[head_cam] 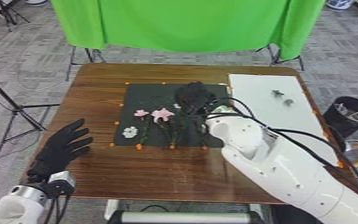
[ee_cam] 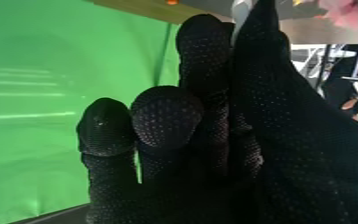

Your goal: Arrange flowers

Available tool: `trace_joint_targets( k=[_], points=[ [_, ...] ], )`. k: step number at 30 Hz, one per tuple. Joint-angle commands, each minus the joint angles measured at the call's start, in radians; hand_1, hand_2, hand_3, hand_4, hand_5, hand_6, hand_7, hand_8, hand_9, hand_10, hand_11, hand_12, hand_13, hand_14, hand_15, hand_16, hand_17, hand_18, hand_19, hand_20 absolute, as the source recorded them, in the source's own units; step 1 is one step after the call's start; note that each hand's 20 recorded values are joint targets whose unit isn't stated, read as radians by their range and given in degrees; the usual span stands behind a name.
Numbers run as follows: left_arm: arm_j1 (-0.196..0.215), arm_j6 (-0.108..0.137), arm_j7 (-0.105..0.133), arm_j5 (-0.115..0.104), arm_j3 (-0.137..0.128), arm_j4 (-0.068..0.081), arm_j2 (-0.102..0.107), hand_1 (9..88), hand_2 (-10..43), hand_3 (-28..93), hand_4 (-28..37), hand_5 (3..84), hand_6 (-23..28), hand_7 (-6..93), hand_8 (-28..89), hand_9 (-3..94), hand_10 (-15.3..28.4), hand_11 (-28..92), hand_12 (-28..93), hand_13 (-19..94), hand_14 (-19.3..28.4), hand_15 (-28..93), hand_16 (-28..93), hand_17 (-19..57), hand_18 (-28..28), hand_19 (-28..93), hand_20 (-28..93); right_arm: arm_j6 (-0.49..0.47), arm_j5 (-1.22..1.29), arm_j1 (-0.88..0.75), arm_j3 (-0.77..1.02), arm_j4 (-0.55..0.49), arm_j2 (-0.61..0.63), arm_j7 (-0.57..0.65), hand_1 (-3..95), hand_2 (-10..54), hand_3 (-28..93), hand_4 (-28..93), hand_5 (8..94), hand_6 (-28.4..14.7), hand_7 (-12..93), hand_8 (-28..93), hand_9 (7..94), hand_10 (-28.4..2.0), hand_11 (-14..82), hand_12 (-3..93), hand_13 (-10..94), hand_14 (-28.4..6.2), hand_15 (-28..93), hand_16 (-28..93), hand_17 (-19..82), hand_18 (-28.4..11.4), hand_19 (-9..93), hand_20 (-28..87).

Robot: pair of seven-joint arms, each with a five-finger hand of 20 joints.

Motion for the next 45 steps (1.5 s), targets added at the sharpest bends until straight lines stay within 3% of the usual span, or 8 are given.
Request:
trace_joint_targets(
  k=[1,8,14,21,35,38,41,45],
  points=[
    [0.002,-0.019,-0.026,0.009,0.008,0.011,-0.009,26.2,1.2,70,-24.2,27.0,3.1,20.9,-11,24.7,12.7,20,15,21,16.9,32,-1,-10.0,23.0,45,7,-0.012,-0.017,-0.015,-0.016,-0.008,-0.001,-0.001,44.3,-9.5,85,-26,72.0,4.3,48,1,89.0,-4.3,18.0,50.2,75,-4.5,72,33,39,-19.5,93,52],
    [0.0,-0.02,-0.027,0.009,0.009,0.014,-0.008,26.2,1.2,70,-24.1,27.0,3.1,20.9,-11,24.7,12.7,20,15,21,16.9,32,-1,-10.0,23.0,45,7,-0.035,-0.018,-0.026,0.003,-0.005,-0.011,0.006,42.1,-9.5,84,-27,70.3,4.0,48,1,87.5,-4.4,18.9,49.8,74,-4.5,72,33,39,-19.5,93,52],
    [-0.002,-0.021,-0.028,0.01,0.01,0.015,-0.008,26.2,1.2,70,-24.1,27.0,3.1,21.0,-11,24.6,12.7,20,15,21,16.8,32,-1,-10.0,23.1,45,7,-0.043,-0.018,-0.028,0.014,-0.002,-0.016,0.005,39.2,-9.5,81,-28,68.5,3.4,47,2,82.8,-5.2,27.6,42.6,73,-4.6,72,33,38,-19.4,93,51],
    [0.0,-0.02,-0.03,0.011,0.007,0.013,-0.01,26.2,1.2,70,-24.1,27.0,3.1,20.7,-11,24.6,12.7,20,15,21,16.9,32,-1,-10.0,23.1,45,7,-0.061,-0.028,-0.041,0.036,-0.006,-0.02,-0.011,37.6,-9.5,79,-28,67.7,3.4,47,2,81.1,-5.7,30.9,39.6,72,-4.8,73,33,38,-19.4,93,52],
    [0.005,-0.016,-0.024,0.008,0.005,0.011,-0.01,26.2,1.1,70,-24.2,27.0,3.1,20.9,-11,24.6,12.6,21,15,21,16.9,32,-1,-10.0,23.0,45,7,-0.117,-0.044,-0.116,0.188,-0.035,-0.037,-0.112,29.5,-9.5,81,-28,66.2,3.6,43,1,77.0,-7.0,39.6,28.4,70,-5.2,74,33,36,-19.5,93,51],
    [0.015,-0.01,-0.016,0.005,0.003,0.008,-0.01,26.2,1.1,70,-24.2,27.0,3.1,20.9,-11,24.7,12.7,21,15,21,16.9,31,-1,-10.0,23.0,45,7,-0.11,0.029,-0.07,0.134,-0.061,-0.013,-0.029,27.7,-9.5,82,-28,65.9,3.6,43,-2,76.2,-7.1,39.6,28.3,70,-5.2,74,33,36,-19.6,93,51],
    [0.018,-0.004,-0.011,0.002,0.004,0.007,-0.01,26.3,1.2,70,-24.1,27.0,3.1,20.8,-11,24.6,12.7,21,15,21,16.9,31,-1,-10.0,23.0,45,7,-0.096,0.046,-0.064,0.163,-0.068,0.027,0.0,25.9,-9.5,85,-28,63.8,3.0,43,-17,73.3,-8.1,39.7,28.1,67,-5.9,75,33,35,-19.6,93,51],
    [0.026,0.009,0.002,-0.004,0.003,0.003,-0.007,26.3,1.2,70,-24.1,27.0,3.1,20.8,-11,24.7,12.7,21,15,21,17.0,32,-1,-10.0,23.1,45,7,-0.082,0.082,-0.037,0.169,-0.044,0.105,0.08,25.8,-9.5,86,-28,55.1,0.7,42,-17,63.0,-9.5,40.0,27.9,64,-7.1,75,32,34,-19.9,93,51]
  ],
)
